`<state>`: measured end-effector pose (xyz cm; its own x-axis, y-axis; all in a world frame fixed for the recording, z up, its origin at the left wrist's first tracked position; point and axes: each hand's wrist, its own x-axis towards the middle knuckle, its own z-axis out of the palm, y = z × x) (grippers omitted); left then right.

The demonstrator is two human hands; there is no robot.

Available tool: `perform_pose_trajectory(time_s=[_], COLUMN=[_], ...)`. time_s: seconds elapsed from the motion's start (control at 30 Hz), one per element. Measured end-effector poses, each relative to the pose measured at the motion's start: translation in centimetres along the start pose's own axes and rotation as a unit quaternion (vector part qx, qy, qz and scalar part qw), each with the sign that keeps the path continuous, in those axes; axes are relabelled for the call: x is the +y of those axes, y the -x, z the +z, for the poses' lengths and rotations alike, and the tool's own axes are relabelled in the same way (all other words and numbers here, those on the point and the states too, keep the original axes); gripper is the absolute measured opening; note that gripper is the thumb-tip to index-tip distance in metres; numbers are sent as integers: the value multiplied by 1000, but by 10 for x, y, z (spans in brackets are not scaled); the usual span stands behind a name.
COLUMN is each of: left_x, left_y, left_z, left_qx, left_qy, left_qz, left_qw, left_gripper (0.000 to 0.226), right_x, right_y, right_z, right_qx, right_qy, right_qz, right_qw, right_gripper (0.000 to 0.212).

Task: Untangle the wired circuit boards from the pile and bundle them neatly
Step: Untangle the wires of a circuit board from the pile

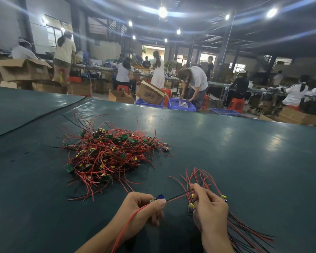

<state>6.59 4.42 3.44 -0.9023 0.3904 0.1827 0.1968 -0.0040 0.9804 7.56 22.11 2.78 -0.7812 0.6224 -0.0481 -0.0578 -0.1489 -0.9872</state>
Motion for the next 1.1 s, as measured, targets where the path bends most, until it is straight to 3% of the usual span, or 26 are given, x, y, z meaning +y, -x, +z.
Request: perform_pose_trajectory(time_s=[0.43, 0.6, 0.8, 0.87, 0.93, 1.03, 1.1], left_x=[0, 1, 5, 6, 8, 16, 18], left_y=[-2, -4, -7, -7, -6, -6, -5], left_z=[-3, -3, -6, -7, -10, -13, -10], left_qx=[49, 161, 262, 261, 241, 172, 119], left_qy=[60, 78, 123, 163, 218, 275, 256], left_qz=[-44, -38, -30, -46, -80, -115, -114], left_qw=[996, 983, 957, 950, 942, 939, 952], left_gripper=[47, 43, 44, 51, 52, 45, 48], right_x=[-11, -13, -15, -17, -19, -21, -20], right_y=[2, 8, 16, 20, 22, 23, 26], right_z=[-4, 2, 4, 4, 2, 2, 5], right_qx=[-5, -16, -93, -132, -155, -182, -218], right_qy=[-90, -111, -109, -128, -146, -142, -93], right_qz=[-23, -61, -67, -58, -41, -10, -1], right_qw=[996, 992, 987, 981, 976, 973, 972], right_gripper=[27, 26, 26, 25, 38, 53, 52])
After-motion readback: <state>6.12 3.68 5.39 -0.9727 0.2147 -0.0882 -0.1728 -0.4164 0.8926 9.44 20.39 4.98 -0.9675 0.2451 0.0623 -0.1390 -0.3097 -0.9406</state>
